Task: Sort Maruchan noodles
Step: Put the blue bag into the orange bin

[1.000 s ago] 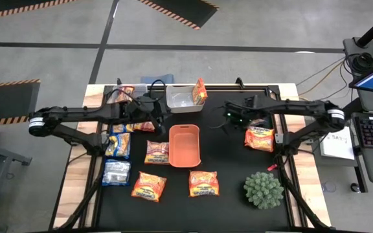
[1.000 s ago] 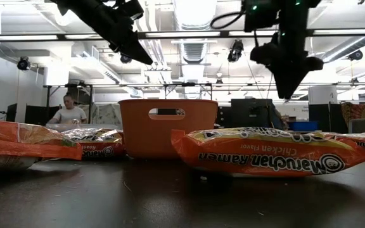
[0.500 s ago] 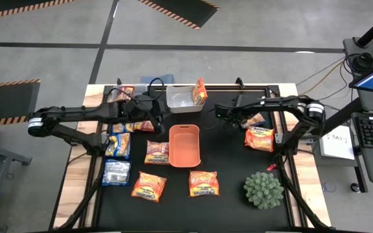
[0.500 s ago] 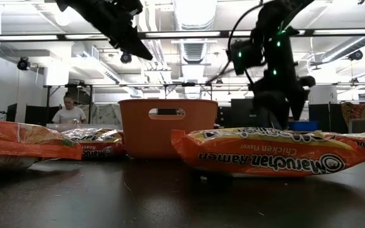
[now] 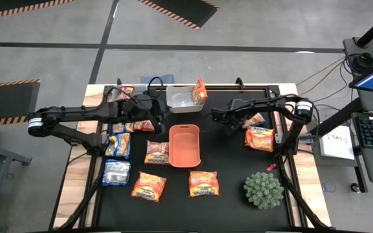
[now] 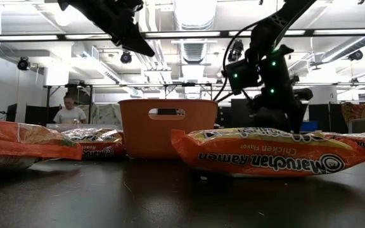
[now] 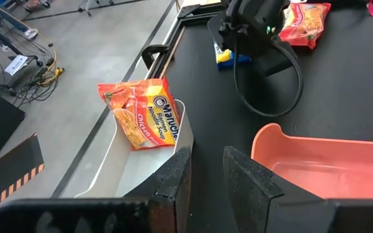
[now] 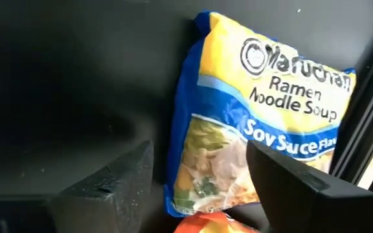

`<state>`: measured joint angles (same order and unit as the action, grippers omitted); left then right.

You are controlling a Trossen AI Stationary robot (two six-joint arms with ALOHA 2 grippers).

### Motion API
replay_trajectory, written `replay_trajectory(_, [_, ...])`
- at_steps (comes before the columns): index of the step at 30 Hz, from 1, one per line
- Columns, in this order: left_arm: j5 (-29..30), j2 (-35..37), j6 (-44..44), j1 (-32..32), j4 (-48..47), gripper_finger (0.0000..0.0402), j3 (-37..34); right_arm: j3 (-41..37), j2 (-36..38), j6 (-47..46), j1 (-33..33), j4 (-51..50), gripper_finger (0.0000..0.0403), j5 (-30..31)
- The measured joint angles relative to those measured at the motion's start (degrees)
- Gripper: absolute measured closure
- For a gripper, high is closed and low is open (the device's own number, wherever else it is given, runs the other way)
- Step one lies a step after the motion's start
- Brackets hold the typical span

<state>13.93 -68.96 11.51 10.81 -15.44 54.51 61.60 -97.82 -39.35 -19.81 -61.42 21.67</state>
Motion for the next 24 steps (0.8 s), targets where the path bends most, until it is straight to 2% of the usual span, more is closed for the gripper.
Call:
replay_trajectory(8, [0.0,-0.29,-1.14,-0.13,-0.01,0.0326,-0.27,-0.17,-2.37,-0.34,0.0,0.45,0.0253,1.52])
replay_trajectory(15, [0.0,-0.29,-2.09,-0.26,-0.02,0.0326,-0.29,-0.2,-2.24,1.02,0.33,0.72,0.0376,1.3])
replay_trajectory(21, [-0.2,-0.29,-3.62,-0.44,0.0,0.0326,-0.31,0.27,0.39,1.12,3.79,4.06,0.039,-5.62])
replay_trajectory(24, [-2.7,-0.29,-4.73,-0.55,0.52,0.0326,-0.31,0.31,2.1,-0.17,6.77,8.57,0.039,-10.25])
